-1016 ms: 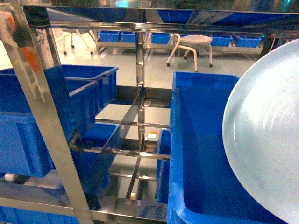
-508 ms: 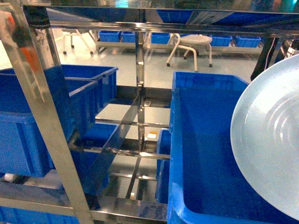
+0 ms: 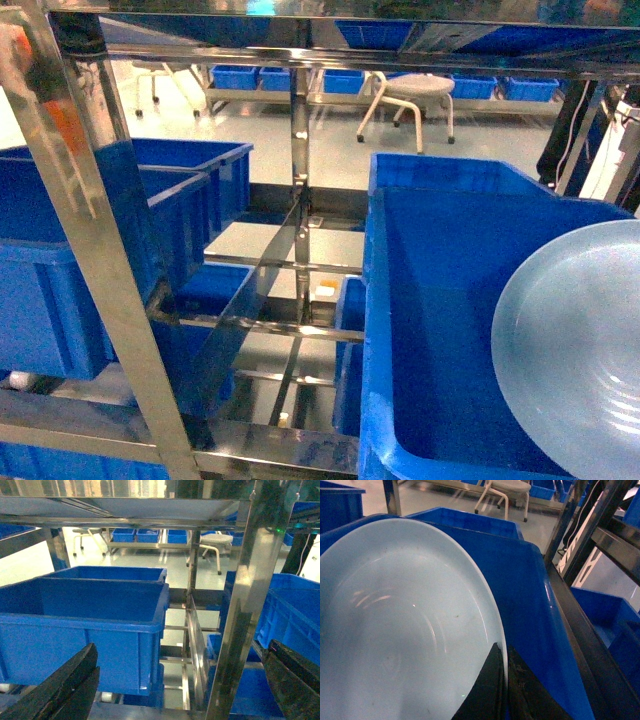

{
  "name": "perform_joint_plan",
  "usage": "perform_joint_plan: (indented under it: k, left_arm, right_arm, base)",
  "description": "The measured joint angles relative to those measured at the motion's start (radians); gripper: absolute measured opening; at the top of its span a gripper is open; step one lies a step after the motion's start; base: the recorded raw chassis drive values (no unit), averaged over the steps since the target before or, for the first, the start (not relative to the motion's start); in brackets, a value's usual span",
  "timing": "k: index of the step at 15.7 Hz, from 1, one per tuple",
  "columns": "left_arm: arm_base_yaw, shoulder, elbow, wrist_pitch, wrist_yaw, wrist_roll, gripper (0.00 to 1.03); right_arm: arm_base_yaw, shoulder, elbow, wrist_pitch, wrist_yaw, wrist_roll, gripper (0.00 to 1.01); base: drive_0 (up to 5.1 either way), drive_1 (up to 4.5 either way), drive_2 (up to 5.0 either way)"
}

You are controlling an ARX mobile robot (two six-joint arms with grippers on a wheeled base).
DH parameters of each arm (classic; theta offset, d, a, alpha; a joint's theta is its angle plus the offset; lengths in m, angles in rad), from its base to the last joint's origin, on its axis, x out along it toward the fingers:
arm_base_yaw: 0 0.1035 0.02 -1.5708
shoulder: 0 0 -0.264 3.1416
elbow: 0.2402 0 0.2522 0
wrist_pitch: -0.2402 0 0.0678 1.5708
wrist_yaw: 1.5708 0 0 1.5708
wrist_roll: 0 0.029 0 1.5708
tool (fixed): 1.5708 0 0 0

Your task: Place blue tray on left shelf second layer neatly

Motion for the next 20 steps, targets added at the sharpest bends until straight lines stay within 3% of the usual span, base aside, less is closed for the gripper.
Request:
perform_joint_plan:
  k: [2, 4, 9, 10, 11, 12, 13, 17, 20]
  left_arm:
    - [0.0, 0.0, 0.0, 0.0, 0.0, 0.0, 0.98]
    - [0.0, 0.0, 0.0, 0.0, 0.0, 0.0, 0.98]
    - [0.0, 0.0, 0.0, 0.0, 0.0, 0.0, 0.98]
    - [0.0, 0.0, 0.0, 0.0, 0.0, 0.0, 0.98]
    - [0.0, 0.0, 0.0, 0.0, 0.0, 0.0, 0.98]
    - [0.0, 0.0, 0.0, 0.0, 0.0, 0.0, 0.98]
    - [0.0, 0.0, 0.0, 0.0, 0.0, 0.0, 0.98]
    - [0.0, 0.0, 0.0, 0.0, 0.0, 0.0, 0.98]
    - [0.0, 0.0, 0.0, 0.0, 0.0, 0.0, 0.98]
  right_arm:
    - [-0.011, 0.05, 0.106, 0.003, -0.013, -0.003, 0.02]
    - [-0.011, 0.051, 0.149, 0.006, -0.025, -0.002, 0.24]
    - [-0.01, 0.05, 0.149, 0.006, -0.028, -0.002, 0.46]
    - [-0.009, 0.05, 0.149, 0.006, -0.028, -0.002, 0.57]
    - [-0.008, 0.033, 0.135, 0.006, -0.028, -0.001, 0.82]
    - [0.021, -0.085, 0.066, 0.006, -0.005, 0.017, 0.97]
    - [0.083, -0.331, -0.013, -0.142, 0.038, 0.035, 0.98]
    - [0.089, -0.679, -0.071, -0.44, 0.04, 0.051, 0.98]
    - [0.09, -0.803, -0.077, -0.558, 0.04, 0.059, 0.98]
  base:
    - [0.0, 0.0, 0.0]
    - [0.0, 0.0, 0.0]
    - [0.0, 0.0, 0.0]
    - [0.0, 0.0, 0.0]
    - [0.0, 0.0, 0.0]
    - [0.0, 0.0, 0.0]
    - [0.0, 0.0, 0.0]
    - [0.0, 0.0, 0.0]
    - [0.0, 0.0, 0.0]
